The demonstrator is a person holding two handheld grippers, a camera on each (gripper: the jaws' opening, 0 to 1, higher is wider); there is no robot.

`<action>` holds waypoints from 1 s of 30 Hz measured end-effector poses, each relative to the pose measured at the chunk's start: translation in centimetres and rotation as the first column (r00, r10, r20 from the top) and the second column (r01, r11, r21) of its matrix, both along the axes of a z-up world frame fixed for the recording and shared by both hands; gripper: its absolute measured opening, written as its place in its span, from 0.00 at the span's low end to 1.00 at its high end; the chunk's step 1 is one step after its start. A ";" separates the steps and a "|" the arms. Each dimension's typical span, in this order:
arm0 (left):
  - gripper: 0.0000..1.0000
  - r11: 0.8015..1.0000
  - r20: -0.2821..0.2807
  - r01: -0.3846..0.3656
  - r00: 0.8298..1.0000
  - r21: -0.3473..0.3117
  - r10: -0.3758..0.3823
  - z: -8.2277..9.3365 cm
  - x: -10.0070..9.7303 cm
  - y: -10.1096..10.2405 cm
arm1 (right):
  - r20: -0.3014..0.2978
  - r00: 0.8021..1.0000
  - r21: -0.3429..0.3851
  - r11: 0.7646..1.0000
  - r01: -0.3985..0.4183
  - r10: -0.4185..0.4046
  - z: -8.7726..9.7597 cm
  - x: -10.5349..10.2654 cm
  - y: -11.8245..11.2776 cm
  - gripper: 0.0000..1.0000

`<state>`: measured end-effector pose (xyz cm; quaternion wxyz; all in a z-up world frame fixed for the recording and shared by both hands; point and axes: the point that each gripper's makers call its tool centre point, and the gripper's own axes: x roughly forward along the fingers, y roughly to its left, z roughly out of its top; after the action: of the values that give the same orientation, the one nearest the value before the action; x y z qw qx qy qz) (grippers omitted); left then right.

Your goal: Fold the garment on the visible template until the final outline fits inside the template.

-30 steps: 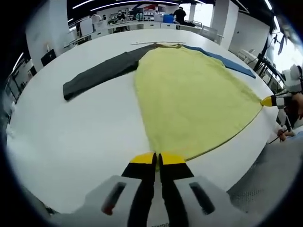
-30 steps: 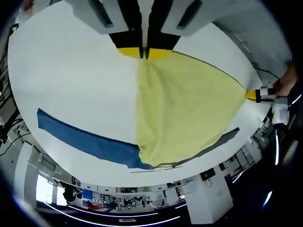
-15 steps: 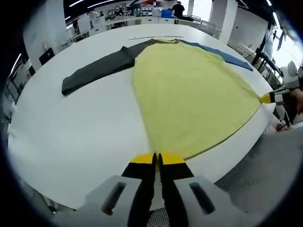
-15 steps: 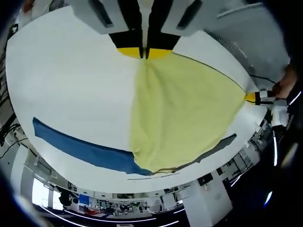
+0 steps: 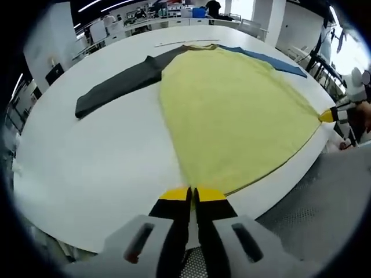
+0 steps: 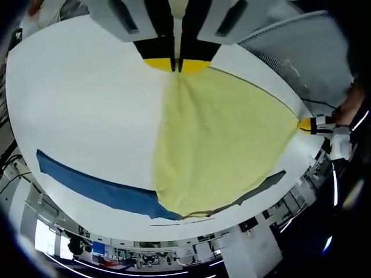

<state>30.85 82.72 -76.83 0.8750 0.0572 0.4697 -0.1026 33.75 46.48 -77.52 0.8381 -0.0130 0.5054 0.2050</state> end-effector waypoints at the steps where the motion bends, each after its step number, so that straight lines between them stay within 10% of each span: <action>1: 0.00 1.000 0.001 0.001 1.000 0.000 -0.001 0.0 0.0 0.0 | -0.001 1.000 0.000 1.000 -0.002 0.002 0.0 0.0 0.0 0.00; 11: 0.01 1.000 0.004 -0.024 1.000 -0.017 0.024 -0.1 0.1 0.1 | 0.014 0.998 0.002 0.998 -0.059 0.059 0.0 0.0 0.3 0.00; 30: 0.57 0.995 0.208 0.016 0.978 -0.094 0.004 3.2 2.7 -1.0 | 0.174 0.984 0.130 0.990 -0.050 0.027 3.3 3.0 0.1 0.79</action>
<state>33.53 81.69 -73.64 0.9207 0.0272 0.3702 -0.1209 36.71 46.54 -74.24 0.8735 0.0159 0.4157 0.2527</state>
